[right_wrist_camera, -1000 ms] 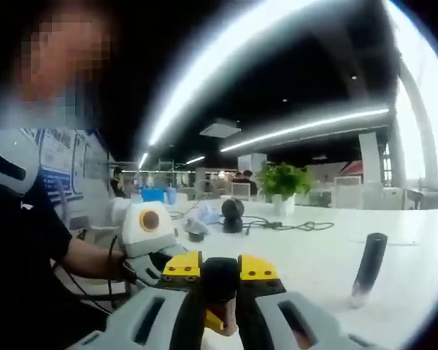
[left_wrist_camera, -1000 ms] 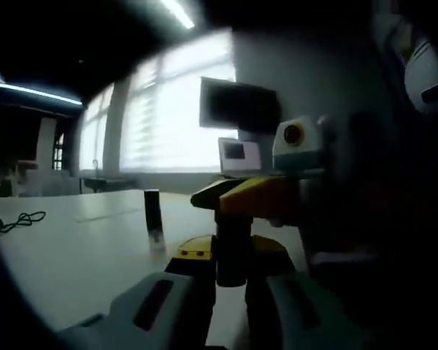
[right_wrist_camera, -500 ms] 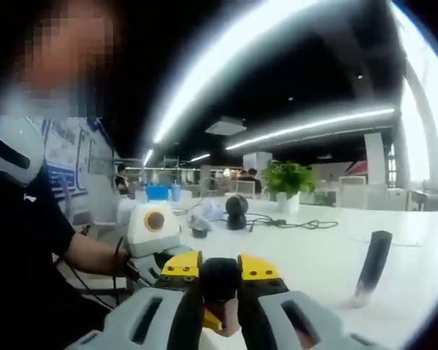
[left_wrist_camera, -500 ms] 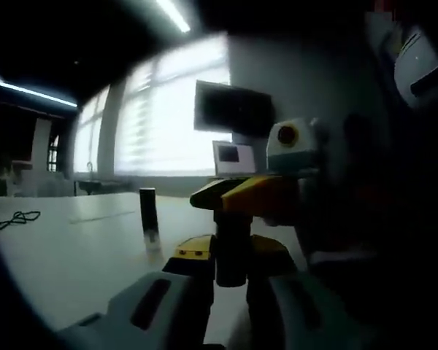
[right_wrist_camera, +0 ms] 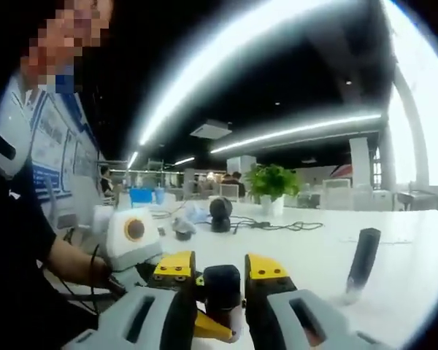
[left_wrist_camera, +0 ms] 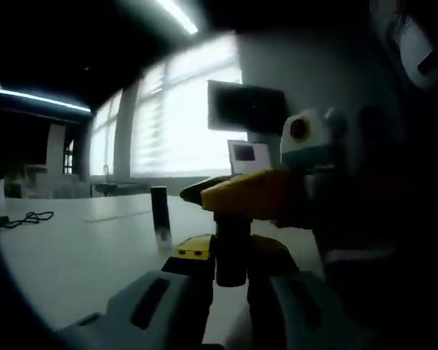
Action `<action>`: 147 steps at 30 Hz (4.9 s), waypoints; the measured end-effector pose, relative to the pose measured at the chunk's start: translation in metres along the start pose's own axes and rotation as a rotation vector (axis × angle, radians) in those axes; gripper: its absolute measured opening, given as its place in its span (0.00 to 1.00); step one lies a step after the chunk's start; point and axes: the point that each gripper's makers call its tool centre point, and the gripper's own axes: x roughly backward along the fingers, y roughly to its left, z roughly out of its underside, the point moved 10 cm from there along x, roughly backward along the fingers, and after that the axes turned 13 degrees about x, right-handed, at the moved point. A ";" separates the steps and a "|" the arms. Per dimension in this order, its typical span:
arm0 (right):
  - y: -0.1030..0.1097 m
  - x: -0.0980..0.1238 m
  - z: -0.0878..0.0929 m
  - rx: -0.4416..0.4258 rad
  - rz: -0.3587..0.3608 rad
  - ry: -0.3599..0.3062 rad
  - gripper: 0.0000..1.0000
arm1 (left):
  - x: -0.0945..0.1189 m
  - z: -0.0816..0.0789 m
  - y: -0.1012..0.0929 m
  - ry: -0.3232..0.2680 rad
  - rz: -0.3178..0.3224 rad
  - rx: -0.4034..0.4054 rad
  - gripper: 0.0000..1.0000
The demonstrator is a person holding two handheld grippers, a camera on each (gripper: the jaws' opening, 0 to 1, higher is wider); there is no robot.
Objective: Pick up cosmetic bottle twist off cap place on table pick up cap screw tight cap place on table
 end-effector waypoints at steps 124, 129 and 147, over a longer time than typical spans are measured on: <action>0.024 0.035 -0.032 -0.170 -0.539 -0.199 0.10 | 0.030 -0.030 -0.035 0.082 0.495 0.254 0.06; 0.023 0.036 -0.032 -0.227 -0.591 -0.226 0.10 | 0.030 -0.032 -0.039 0.076 0.541 0.270 0.06; 0.035 0.039 -0.030 -0.297 -0.749 -0.233 0.10 | 0.035 -0.026 -0.049 0.090 0.654 0.260 0.06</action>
